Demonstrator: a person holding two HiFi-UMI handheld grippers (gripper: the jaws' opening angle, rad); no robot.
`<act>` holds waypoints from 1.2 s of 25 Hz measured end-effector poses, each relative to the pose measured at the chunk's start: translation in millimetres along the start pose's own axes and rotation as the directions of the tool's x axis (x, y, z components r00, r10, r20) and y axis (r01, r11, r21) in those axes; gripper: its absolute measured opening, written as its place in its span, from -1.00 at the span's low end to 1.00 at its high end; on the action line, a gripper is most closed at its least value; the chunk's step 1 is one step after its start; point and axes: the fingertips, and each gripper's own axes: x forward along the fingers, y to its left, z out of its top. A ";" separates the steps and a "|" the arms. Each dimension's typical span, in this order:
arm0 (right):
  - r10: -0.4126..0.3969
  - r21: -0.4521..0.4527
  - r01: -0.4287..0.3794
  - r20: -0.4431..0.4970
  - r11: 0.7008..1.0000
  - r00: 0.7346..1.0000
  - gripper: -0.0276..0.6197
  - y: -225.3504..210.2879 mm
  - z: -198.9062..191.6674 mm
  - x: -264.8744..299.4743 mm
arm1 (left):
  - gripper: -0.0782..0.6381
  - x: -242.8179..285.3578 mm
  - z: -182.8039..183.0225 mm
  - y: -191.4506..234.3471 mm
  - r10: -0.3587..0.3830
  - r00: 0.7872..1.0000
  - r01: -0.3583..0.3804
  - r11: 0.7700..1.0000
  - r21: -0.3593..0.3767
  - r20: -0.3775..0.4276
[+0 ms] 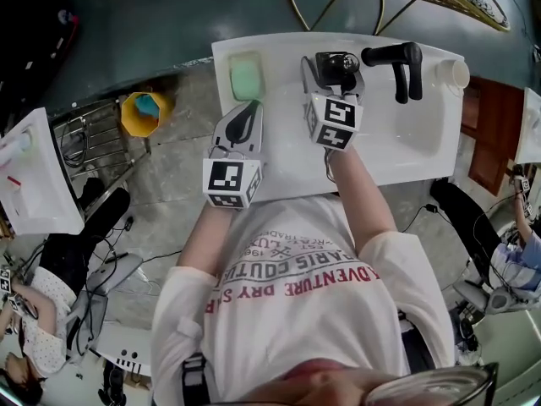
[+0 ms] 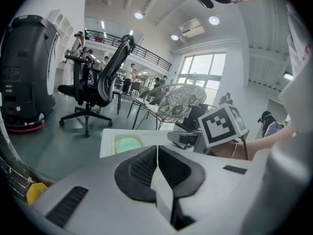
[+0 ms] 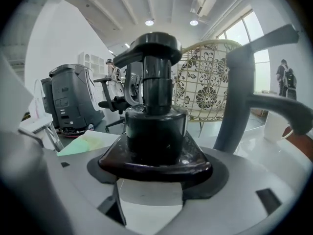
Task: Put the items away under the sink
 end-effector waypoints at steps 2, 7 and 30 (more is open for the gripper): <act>0.030 -0.016 -0.030 0.012 0.999 0.999 0.26 3.9 3.9 -14.4 | -0.70 -2.9 2.3 -8.2 -0.004 1.000 0.004 1.000 0.011 0.006; 0.116 -0.043 -0.114 0.052 0.993 0.992 0.26 8.4 11.4 -59.7 | -0.70 -14.8 2.0 -36.0 -0.012 1.000 0.012 1.000 0.016 0.026; 0.222 -0.096 -0.211 0.119 0.973 0.968 0.26 -97.1 -102.7 -355.0 | -0.70 -167.0 -115.6 -262.9 0.116 0.980 -0.116 0.993 -0.012 0.159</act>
